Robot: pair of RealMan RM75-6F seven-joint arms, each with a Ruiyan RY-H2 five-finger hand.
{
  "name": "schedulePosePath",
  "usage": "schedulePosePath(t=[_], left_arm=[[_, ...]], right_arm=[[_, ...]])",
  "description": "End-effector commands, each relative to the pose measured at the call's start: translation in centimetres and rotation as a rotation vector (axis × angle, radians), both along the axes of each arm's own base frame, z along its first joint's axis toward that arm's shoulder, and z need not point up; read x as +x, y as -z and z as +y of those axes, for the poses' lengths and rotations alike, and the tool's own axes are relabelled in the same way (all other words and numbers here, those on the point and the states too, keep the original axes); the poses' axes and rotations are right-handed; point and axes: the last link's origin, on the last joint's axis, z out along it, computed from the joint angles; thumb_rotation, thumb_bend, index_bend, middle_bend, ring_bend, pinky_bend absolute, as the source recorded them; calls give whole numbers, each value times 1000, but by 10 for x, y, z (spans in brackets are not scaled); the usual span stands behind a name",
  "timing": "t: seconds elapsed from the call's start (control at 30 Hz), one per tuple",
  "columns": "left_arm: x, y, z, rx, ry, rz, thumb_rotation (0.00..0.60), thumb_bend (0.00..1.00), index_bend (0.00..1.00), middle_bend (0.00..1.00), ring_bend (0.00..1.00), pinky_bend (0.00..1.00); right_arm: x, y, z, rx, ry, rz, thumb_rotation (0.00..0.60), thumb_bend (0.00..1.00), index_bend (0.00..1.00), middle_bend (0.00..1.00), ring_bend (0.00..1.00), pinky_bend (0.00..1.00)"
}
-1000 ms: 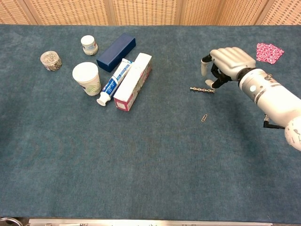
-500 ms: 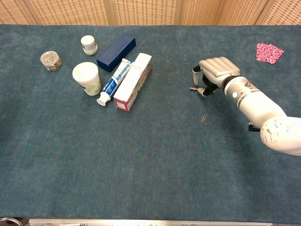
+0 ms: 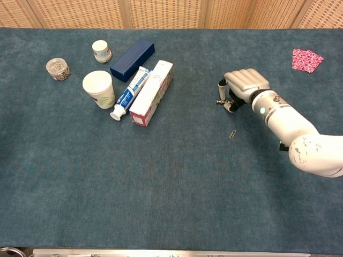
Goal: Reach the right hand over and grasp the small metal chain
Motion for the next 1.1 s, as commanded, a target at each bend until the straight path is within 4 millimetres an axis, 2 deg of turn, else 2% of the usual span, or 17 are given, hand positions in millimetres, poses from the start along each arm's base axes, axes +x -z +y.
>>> schedulePosePath(t=[0.03,0.4,0.63,0.9,1.1], left_arm=[[0,0,0,-1,-2,1,600,290,0,75,35,108],[-1,0,1,0,-5,1,600,290,0,75,35,108],[-3,0,0,2,-9,1,600,290,0,75,35,108],[-2,-1,0,9,-5,3,600,290,0,75,35,108],[1,-1,-1,6,1,5,600,290,0,75,35,108]], right_arm=[[-1,1,-1,-1,2,7,600,302,544,927,1000,1000],[-5,5,0,-9,4,16,600,333,595,934,1000,1000],[-4,0,3,-13,3,-17,600,350,635,940,1000,1000],[6,-23,16,-7,-14,-148,600,350,670,954,1000,1000],[7,-40,39,83,20,-269,600,350,677,955,1000,1000]])
